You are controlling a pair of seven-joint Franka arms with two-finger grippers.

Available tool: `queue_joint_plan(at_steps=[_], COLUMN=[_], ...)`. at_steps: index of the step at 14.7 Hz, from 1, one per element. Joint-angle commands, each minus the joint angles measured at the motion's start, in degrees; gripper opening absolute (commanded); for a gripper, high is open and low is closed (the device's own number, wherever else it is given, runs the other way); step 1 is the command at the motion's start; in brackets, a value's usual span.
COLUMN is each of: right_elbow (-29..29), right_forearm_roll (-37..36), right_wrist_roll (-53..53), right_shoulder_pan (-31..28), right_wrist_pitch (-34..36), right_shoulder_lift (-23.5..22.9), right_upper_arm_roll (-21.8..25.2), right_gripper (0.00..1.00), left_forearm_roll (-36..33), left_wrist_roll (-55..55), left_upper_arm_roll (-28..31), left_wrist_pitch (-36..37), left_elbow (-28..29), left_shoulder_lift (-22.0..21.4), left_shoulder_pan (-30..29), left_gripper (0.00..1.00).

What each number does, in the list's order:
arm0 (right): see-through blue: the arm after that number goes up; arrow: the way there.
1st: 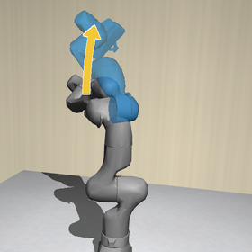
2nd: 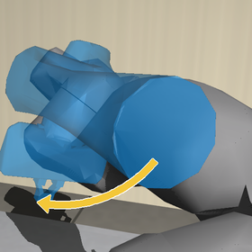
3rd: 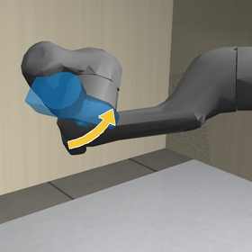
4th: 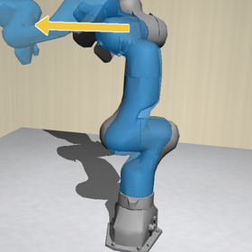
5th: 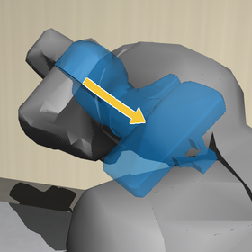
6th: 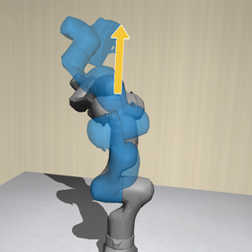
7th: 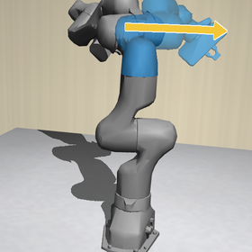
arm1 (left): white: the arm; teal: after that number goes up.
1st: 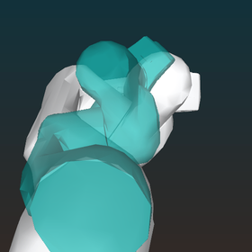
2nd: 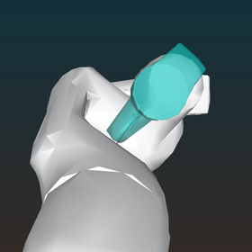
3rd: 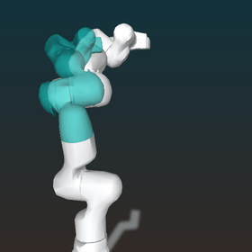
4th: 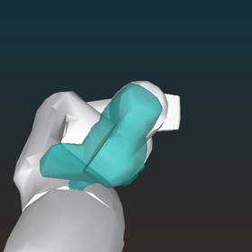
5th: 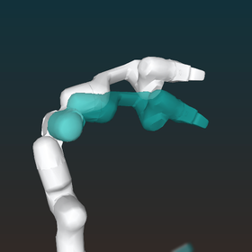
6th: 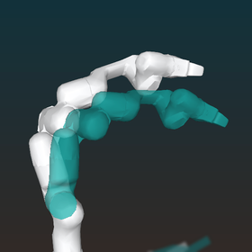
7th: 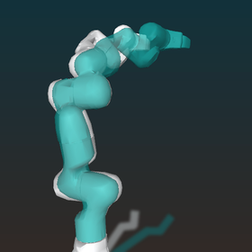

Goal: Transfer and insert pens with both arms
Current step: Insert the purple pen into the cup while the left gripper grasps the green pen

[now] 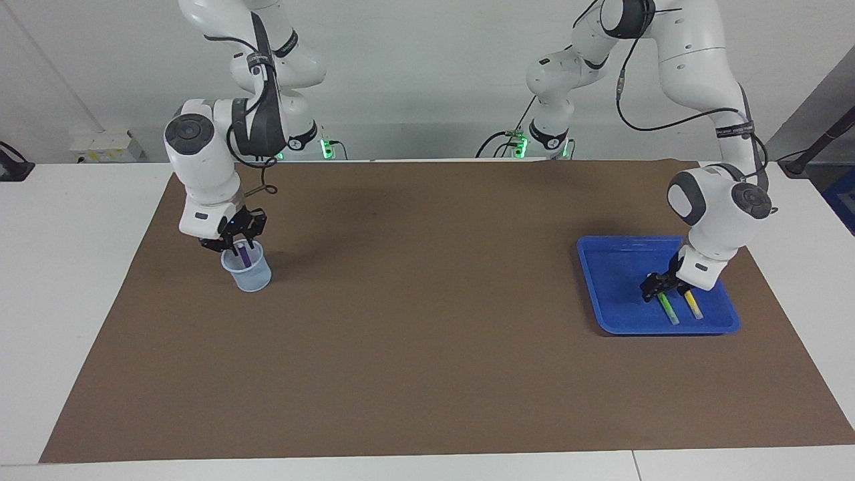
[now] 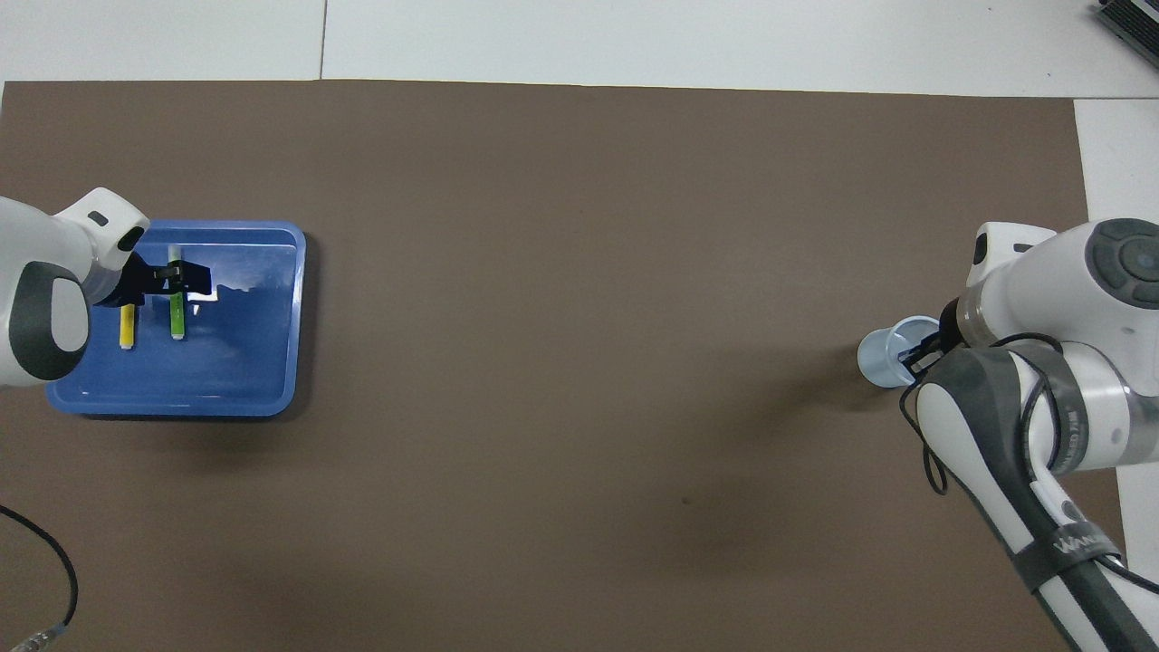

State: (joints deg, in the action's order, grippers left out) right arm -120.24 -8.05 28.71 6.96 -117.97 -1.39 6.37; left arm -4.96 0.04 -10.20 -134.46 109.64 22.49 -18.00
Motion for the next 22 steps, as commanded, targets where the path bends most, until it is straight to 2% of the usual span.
queue_joint_plan(at_steps=[1, 4, 7, 12, 13, 14, 18, 20, 22], right_elbow=[-1.4, -1.4, -1.4, -0.6, 0.2, 0.6, 4.3, 5.7, 6.2], right_forearm_roll=[-0.6, -0.6, -0.6, -0.6, -0.6, -0.6, -0.4, -0.3, -0.1], right_wrist_roll=[0.1, 0.0, 0.3, 0.8, 0.7, 0.7, 0.7, 0.8, 0.8], right_shoulder_pan=[-0.9, -0.9, -1.0, -1.9, -1.9, -1.9, -1.9, -1.9, -1.9], right_wrist_pitch=[-1.1, -1.1, -1.0, -0.3, 0.0, 0.3, 4.2, 5.8, 6.8], right_shoulder_lift=[1.0, 1.0, 1.0, 1.7, 1.8, 2.2, 3.0, 3.1, 3.9], right_upper_arm_roll=[-0.6, -0.6, -0.6, -0.6, -0.6, -0.6, -0.6, -0.6, -0.6], right_gripper=[0.56, 0.57, 0.57, 0.65, 0.67, 0.76, 0.82, 0.88, 0.89], left_forearm_roll=[-1.0, -1.0, -1.0, -1.0, -1.0, -1.0, -0.9, -0.8, -0.5], left_wrist_roll=[-0.3, -0.2, -0.2, 0.3, 0.7, 1.5, 3.3, 3.8, 4.7], left_upper_arm_roll=[-0.2, -0.2, -0.2, -0.2, -0.2, -0.2, -0.3, -0.3, -0.4], left_wrist_pitch=[-2.2, -2.2, -1.3, 0.9, 1.2, 1.6, 3.9, 6.8, 10.4], left_elbow=[1.4, 2.0, 1.7, 1.3, 1.3, 1.3, -0.2, -2.1, -3.7], left_shoulder_lift=[-0.1, -0.1, -0.2, -0.3, -0.3, -0.3, -0.3, -0.3, -0.9], left_shoulder_pan=[-0.5, -0.5, -0.5, -0.3, -0.2, -0.1, 0.3, 0.5, 0.5], left_gripper=[0.95, 0.86, 0.65, 0.2, 0.08, 0.0, 0.0, 0.0, 0.0])
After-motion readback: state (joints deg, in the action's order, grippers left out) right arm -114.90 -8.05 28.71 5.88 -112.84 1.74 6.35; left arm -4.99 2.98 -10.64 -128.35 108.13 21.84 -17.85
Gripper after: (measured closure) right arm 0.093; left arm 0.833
